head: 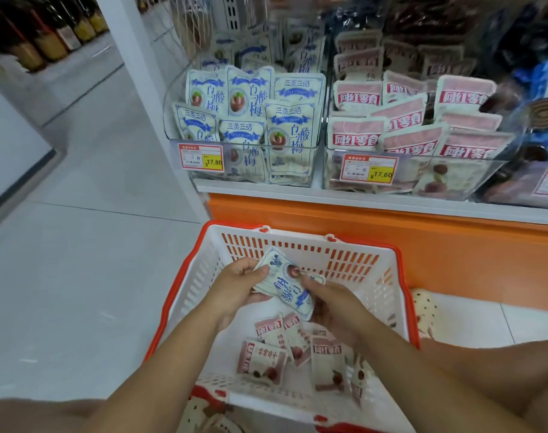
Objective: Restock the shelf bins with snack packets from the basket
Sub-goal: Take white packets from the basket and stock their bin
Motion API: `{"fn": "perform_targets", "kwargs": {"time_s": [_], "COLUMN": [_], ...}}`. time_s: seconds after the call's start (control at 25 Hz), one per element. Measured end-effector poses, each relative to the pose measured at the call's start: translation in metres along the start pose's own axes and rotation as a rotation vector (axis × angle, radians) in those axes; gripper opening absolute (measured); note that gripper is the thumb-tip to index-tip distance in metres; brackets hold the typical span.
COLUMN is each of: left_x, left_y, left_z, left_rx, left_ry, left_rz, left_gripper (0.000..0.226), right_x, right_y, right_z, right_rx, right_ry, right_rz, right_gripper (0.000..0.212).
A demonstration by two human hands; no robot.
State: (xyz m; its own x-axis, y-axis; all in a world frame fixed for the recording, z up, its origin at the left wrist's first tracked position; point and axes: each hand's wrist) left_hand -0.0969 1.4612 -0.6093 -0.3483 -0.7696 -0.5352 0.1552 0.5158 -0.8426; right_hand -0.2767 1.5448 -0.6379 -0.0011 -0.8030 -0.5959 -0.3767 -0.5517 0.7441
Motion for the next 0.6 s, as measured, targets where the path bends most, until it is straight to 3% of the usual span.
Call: {"fn": "perform_targets", "kwargs": {"time_s": [0.16, 0.32, 0.4, 0.48, 0.6], "left_x": [-0.018, -0.044, -0.055, -0.057, -0.037], "left_y": [-0.028, -0.085, -0.12, -0.154, -0.196], "left_z": [-0.01, -0.023, -0.028, -0.03, -0.022], "left_rx": [0.026, 0.084, 0.091, 0.157, 0.459], "left_ry": [0.047, 0.119, 0.141, 0.065, -0.23], "left_rz": [-0.047, -0.213, -0.315, -0.47, -0.809], "left_gripper": [0.011, 0.033, 0.035, 0.032, 0.031], "right_x": [-0.025, -0.049, -0.06, -0.069, -0.065], "right_y": [0.042, 0.11, 0.153, 0.198, 0.258], "right_z": [0.005, 0.001, -0.004, -0.008, -0.006], "right_rx": [0.06, -0.096, -0.163, -0.208, -0.187], "right_ry": [-0.015, 0.051, 0.059, 0.001, -0.187], "right_rz": [0.097, 0.255, 0.347, 0.455, 0.666], "right_gripper": [0.031, 0.03, 0.042, 0.05, 0.029]}}
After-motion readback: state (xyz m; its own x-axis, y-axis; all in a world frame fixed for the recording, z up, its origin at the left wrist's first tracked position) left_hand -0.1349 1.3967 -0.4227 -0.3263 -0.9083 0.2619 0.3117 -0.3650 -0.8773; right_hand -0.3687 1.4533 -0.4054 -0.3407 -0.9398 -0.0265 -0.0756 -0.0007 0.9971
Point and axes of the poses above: each hand's wrist, its own x-axis towards the middle knuckle, its own z-axis out of the back of the hand, y = z × x, and after that the axes turned 2 degrees about -x, right-handed
